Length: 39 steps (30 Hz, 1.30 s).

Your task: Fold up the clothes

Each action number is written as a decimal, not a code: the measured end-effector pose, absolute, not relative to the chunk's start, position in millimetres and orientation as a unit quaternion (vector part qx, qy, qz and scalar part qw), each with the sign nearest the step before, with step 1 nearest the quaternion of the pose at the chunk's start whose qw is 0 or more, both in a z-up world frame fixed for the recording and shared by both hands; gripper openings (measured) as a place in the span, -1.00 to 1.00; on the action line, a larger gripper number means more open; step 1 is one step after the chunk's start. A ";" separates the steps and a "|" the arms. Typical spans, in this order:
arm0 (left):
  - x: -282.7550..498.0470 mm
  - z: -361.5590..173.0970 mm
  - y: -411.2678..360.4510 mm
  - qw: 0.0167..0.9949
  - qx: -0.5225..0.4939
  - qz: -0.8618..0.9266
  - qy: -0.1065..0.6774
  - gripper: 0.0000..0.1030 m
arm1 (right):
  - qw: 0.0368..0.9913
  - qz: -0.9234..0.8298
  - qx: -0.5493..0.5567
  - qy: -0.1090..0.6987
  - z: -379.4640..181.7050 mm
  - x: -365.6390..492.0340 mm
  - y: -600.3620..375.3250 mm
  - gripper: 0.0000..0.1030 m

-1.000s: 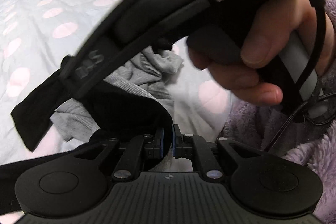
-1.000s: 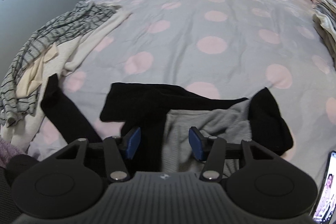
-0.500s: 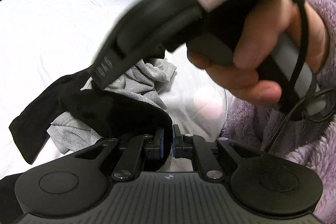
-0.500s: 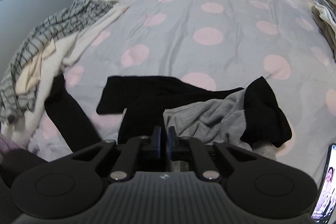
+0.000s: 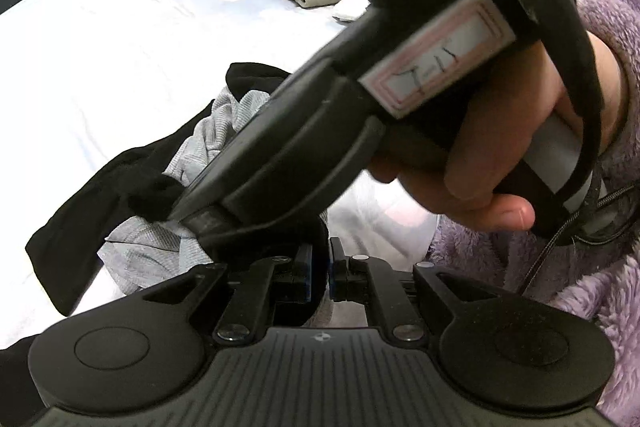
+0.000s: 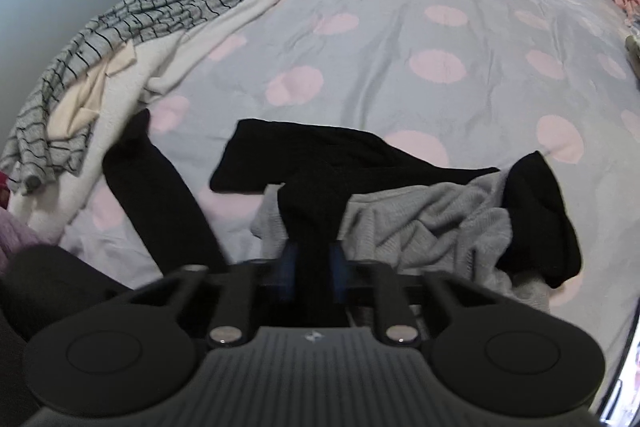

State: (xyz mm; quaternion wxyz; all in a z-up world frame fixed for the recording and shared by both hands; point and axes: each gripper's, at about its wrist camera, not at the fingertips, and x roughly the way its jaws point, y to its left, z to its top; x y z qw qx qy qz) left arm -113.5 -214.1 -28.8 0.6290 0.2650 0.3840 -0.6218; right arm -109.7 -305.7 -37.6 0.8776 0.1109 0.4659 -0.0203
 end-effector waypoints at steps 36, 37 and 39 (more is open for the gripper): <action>-2.2 -95.4 -270.0 0.638 0.329 -0.522 0.461 0.14 | 0.822 -0.134 0.130 0.538 -84.8 -133.3 -388.1 -0.85; -5.6 -99.3 -270.0 0.639 0.337 -0.520 0.455 0.15 | 0.822 -0.133 0.131 0.538 -85.1 -133.6 -388.5 -0.85; -5.8 -105.5 -268.7 0.646 0.333 -0.516 0.453 0.16 | 0.822 -0.131 0.132 0.538 -85.6 -133.9 -388.9 -0.85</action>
